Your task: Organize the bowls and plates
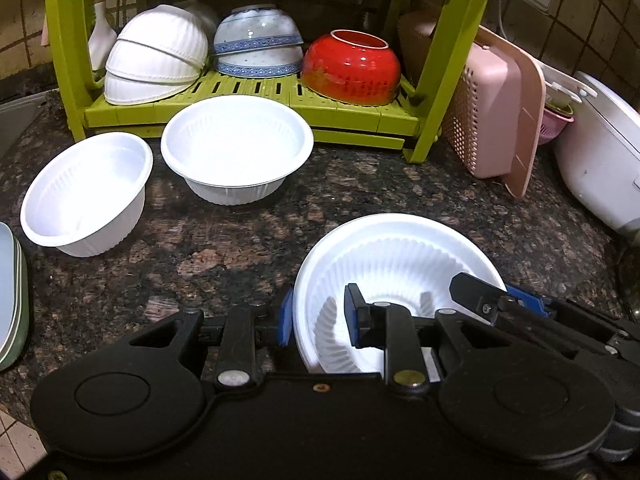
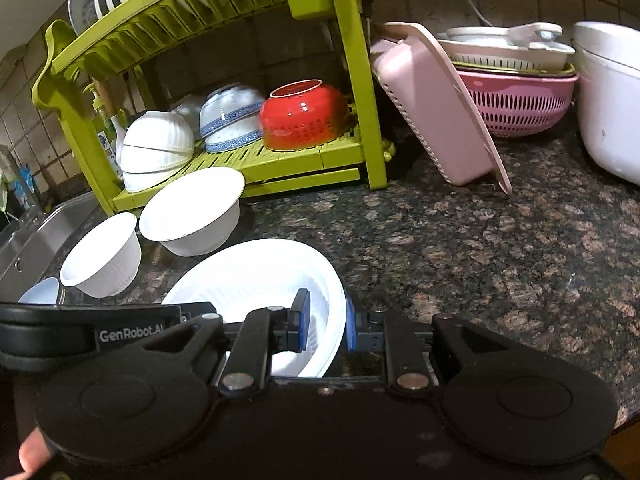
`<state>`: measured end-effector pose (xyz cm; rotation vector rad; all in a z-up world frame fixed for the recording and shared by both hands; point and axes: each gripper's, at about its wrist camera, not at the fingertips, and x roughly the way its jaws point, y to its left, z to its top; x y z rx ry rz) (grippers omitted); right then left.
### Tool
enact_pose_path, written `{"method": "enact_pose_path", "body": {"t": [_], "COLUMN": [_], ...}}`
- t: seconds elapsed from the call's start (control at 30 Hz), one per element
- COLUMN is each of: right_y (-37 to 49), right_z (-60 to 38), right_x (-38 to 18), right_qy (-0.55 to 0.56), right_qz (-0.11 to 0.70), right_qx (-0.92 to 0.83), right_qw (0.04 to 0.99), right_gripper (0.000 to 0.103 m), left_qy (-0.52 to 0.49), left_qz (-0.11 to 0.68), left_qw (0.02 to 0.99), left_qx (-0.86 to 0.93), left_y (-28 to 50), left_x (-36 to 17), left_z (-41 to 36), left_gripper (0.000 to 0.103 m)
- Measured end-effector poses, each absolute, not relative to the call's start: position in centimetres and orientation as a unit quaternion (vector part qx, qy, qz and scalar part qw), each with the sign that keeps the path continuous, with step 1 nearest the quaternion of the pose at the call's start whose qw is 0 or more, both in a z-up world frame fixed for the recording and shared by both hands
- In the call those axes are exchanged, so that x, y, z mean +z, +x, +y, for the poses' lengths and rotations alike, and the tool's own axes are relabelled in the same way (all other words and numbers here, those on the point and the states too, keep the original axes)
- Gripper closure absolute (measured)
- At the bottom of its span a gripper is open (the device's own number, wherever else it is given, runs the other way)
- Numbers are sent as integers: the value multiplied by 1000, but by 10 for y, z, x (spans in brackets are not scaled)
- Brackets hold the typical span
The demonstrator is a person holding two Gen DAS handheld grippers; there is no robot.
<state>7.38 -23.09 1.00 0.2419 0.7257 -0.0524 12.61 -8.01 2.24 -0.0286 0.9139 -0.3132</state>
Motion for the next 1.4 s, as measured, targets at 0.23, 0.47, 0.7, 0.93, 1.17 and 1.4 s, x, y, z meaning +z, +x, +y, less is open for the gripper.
{"method": "enact_pose_path", "body": {"t": [0.23, 0.47, 0.7, 0.93, 1.17, 1.4], "right_y": [86, 87, 86, 85, 84, 81], "right_z": [-228, -229, -227, -229, -230, -227], "right_x": [2, 0, 0, 2, 4, 7], "right_qy": [111, 110, 102, 107, 118, 111], "right_qz": [366, 371, 369, 362, 349, 334], "right_qx": [-24, -22, -22, -20, -24, -26], "right_qw": [924, 922, 923, 926, 929, 936], "right_gripper": [83, 82, 77, 72, 60, 59], "left_qy": [-15, -24, -19, -21, -25, -29], "left_qz": [433, 442, 434, 432, 427, 413], "left_qw": [890, 885, 890, 891, 894, 902], "left_qx": [-143, -143, -139, -138, -131, -121], "left_y": [132, 137, 135, 135, 135, 134], "left_x": [20, 16, 17, 18, 20, 23], "left_z": [-77, -75, -76, -75, -75, -71], "left_gripper": [70, 68, 57, 54, 52, 48]}}
